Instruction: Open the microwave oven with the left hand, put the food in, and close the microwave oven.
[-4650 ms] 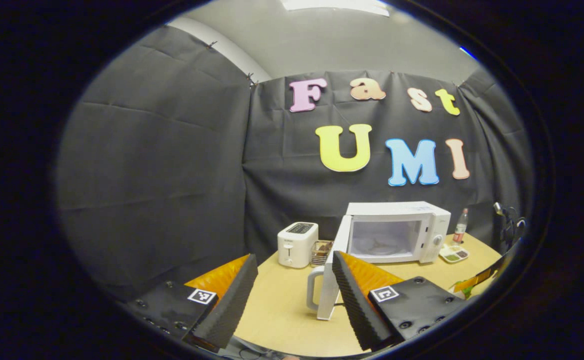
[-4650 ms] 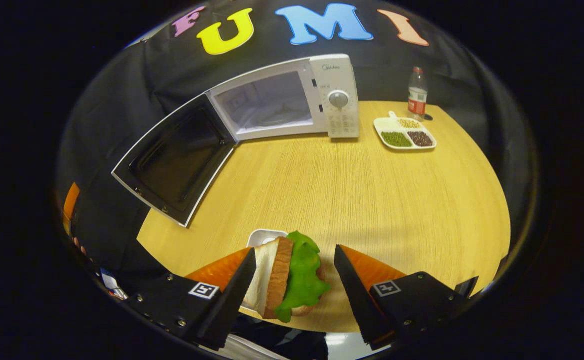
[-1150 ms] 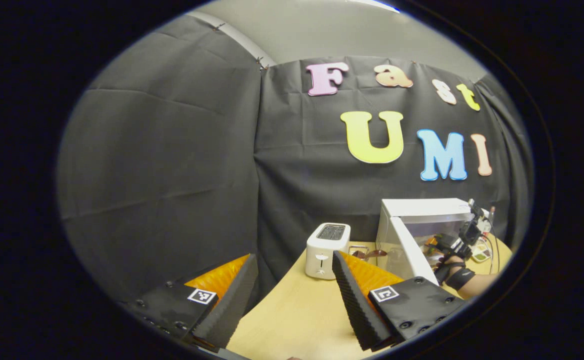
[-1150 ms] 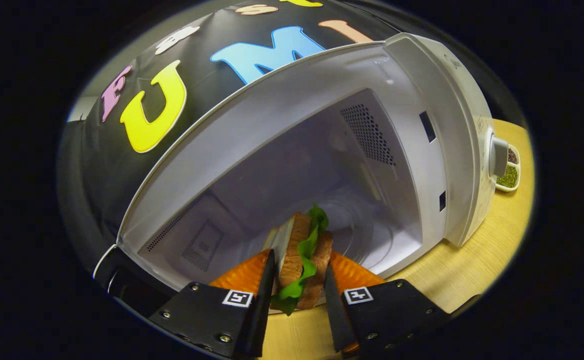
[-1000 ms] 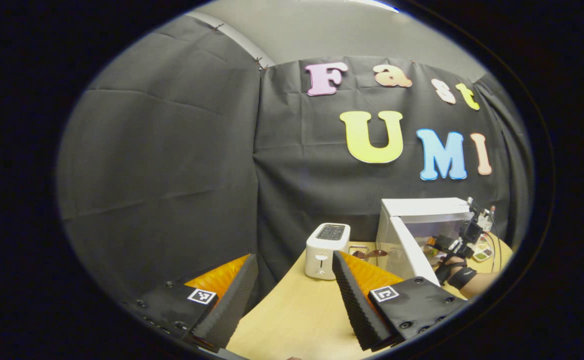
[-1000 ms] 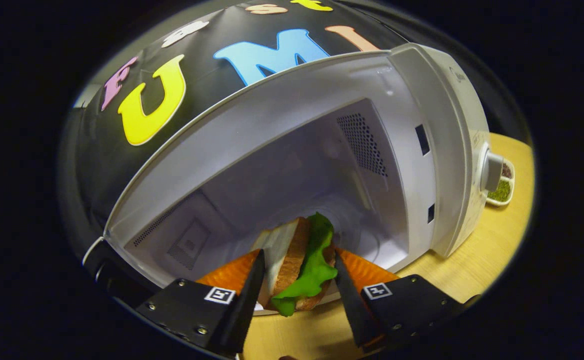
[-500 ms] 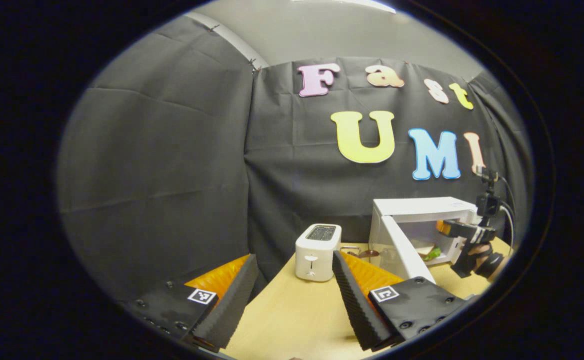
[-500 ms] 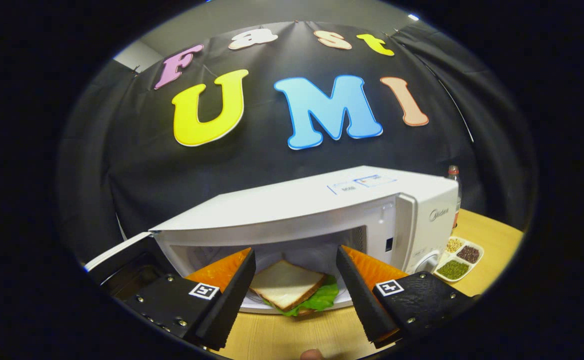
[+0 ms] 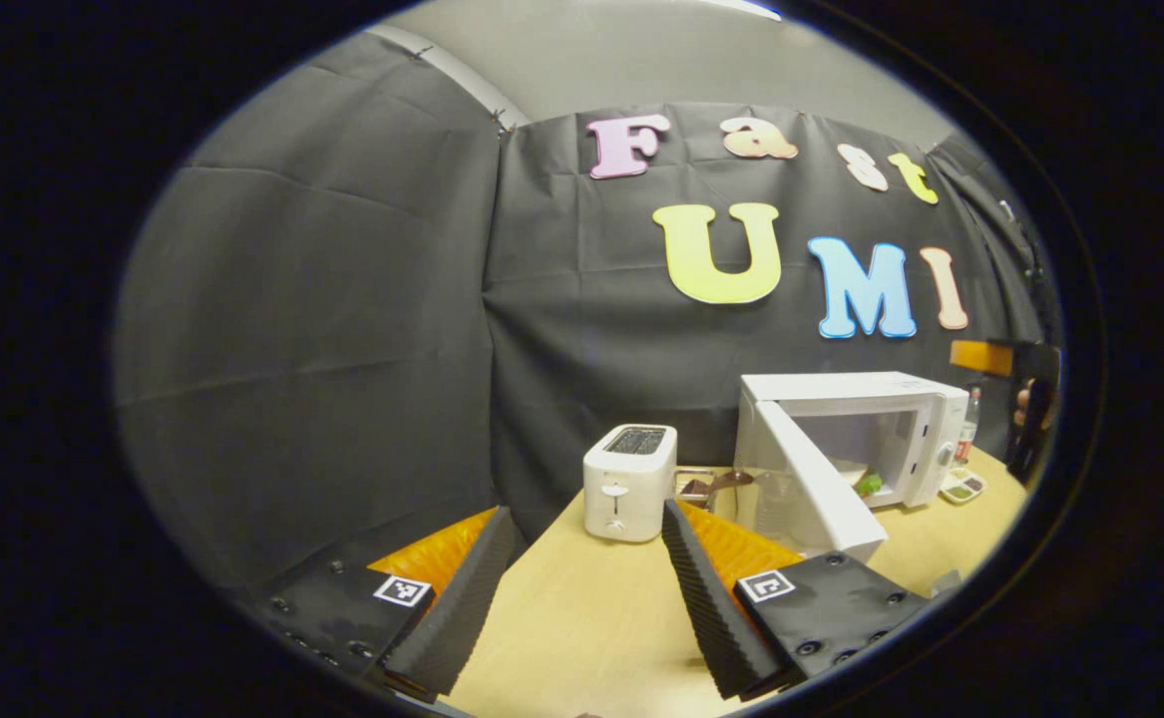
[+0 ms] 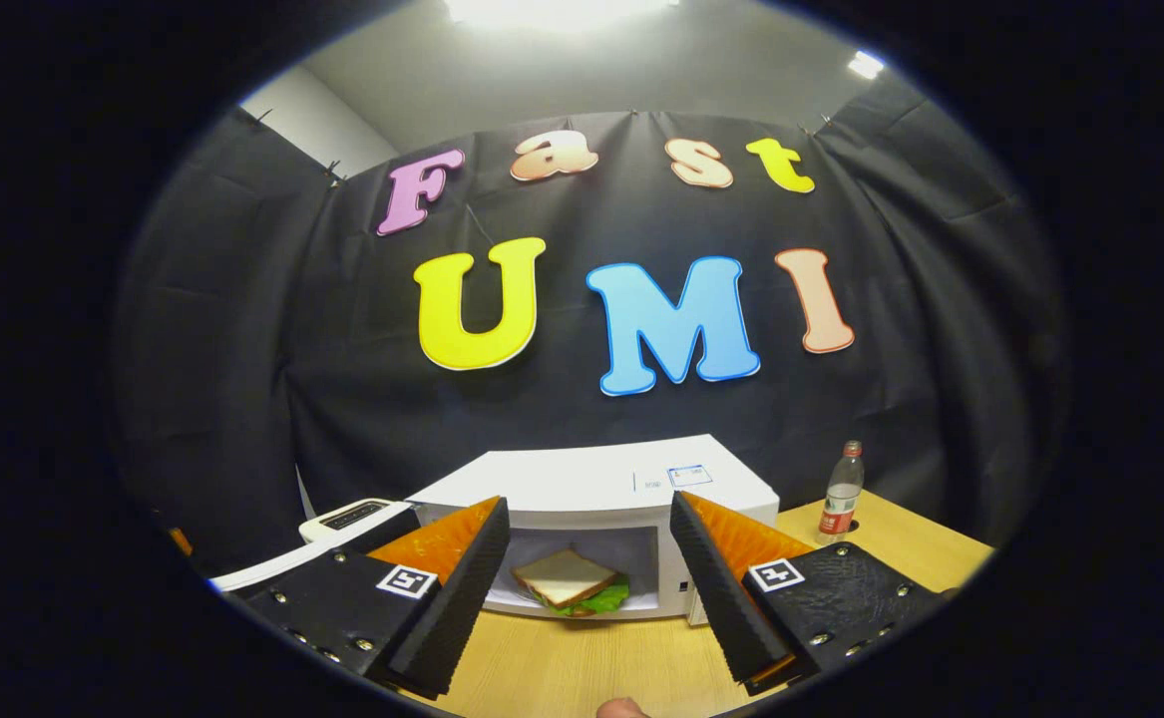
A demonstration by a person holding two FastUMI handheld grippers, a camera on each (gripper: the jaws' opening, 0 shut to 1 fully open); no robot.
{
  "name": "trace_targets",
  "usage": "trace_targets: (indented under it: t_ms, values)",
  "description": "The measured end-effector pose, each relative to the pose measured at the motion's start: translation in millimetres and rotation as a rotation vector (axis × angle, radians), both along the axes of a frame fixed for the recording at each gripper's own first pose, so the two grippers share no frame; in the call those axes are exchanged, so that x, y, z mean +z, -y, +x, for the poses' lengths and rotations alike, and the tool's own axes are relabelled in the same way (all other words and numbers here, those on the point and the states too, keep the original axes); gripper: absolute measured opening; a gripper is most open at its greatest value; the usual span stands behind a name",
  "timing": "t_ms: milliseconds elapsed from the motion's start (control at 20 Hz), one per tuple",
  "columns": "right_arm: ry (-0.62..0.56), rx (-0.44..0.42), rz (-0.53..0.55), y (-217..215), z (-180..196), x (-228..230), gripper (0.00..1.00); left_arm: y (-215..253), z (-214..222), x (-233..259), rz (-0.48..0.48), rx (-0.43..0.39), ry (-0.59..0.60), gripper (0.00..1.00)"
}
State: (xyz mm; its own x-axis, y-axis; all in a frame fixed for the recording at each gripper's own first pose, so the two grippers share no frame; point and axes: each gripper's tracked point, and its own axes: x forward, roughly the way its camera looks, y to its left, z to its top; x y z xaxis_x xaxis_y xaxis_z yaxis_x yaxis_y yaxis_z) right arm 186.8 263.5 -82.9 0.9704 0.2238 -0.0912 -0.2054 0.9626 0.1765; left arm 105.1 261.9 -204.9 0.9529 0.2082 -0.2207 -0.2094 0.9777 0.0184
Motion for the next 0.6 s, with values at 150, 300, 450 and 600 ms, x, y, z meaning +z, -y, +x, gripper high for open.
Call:
trace_targets:
  t_ms: [150, 300, 450, 600]
  values:
    - [0.021, 0.020, -0.009, 18, -31, 22, 0.98, 5, -6, -9, -0.009, 0.013, -0.011, 0.98]
    - [0.046, 0.039, -0.029, 35, -61, 38, 0.97, 12, -11, -25, -0.008, 0.018, -0.029, 0.98]
    - [0.043, 0.051, -0.029, 51, -83, 46, 0.98, 23, -12, -37, -0.012, 0.013, -0.042, 0.89]
    - [0.030, 0.033, -0.027, 73, -97, 48, 0.98, 42, -11, -49, -0.028, -0.021, -0.056, 0.72]
